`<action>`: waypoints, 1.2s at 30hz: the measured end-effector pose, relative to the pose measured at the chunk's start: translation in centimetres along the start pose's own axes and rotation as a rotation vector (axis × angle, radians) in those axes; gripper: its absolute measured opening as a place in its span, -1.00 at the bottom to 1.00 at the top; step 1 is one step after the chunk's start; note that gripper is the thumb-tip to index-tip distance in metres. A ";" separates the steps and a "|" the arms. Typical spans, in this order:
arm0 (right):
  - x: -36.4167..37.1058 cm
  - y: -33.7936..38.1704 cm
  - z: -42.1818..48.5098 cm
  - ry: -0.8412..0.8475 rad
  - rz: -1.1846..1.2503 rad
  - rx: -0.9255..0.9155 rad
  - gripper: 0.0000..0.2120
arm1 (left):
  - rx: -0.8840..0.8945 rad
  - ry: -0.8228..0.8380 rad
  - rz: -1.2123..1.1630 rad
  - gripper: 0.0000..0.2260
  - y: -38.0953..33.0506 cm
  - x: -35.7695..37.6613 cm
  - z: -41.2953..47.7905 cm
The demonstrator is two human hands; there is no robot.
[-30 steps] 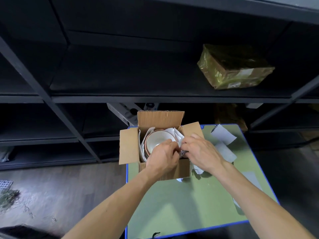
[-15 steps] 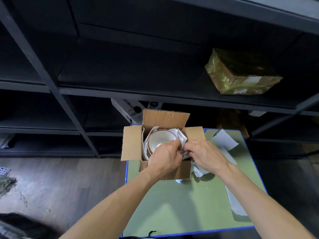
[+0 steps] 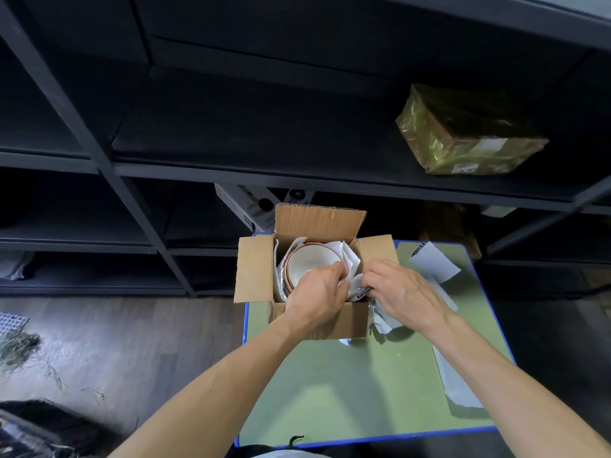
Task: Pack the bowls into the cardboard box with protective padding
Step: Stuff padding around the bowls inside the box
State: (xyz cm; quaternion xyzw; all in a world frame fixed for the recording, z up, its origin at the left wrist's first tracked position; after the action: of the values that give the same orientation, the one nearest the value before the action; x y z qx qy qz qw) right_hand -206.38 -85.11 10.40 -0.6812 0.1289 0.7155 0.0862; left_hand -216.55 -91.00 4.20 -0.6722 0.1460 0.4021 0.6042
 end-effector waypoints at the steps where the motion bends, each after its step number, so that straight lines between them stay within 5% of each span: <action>1: 0.2 0.0 0.1 -0.001 0.007 -0.002 -0.77 | 0.000 -0.002 0.007 -0.86 0.0 0.0 0.0; 9: 1.5 0.1 1.5 0.080 -0.108 -0.037 -0.86 | -0.004 -0.048 0.014 -0.76 -0.1 -0.3 -0.2; 36: 2.6 -0.2 -0.7 0.362 -0.101 0.022 -0.52 | -0.020 -0.019 0.003 -0.76 0.2 0.0 0.0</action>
State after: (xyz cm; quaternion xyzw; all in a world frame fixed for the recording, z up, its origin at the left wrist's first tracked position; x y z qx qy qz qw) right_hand -205.83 -85.25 7.77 -0.8035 0.1154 0.5746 0.1048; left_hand -216.69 -91.05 4.09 -0.6742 0.1371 0.4107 0.5984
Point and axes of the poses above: each hand's wrist, its own z-axis towards the middle knuckle, its own x-axis out of the palm, y = z × x, the point moved 8 cm from there along z, towards the middle knuckle, and after that the axes turned 3 degrees about -y, right-handed, at the moved point
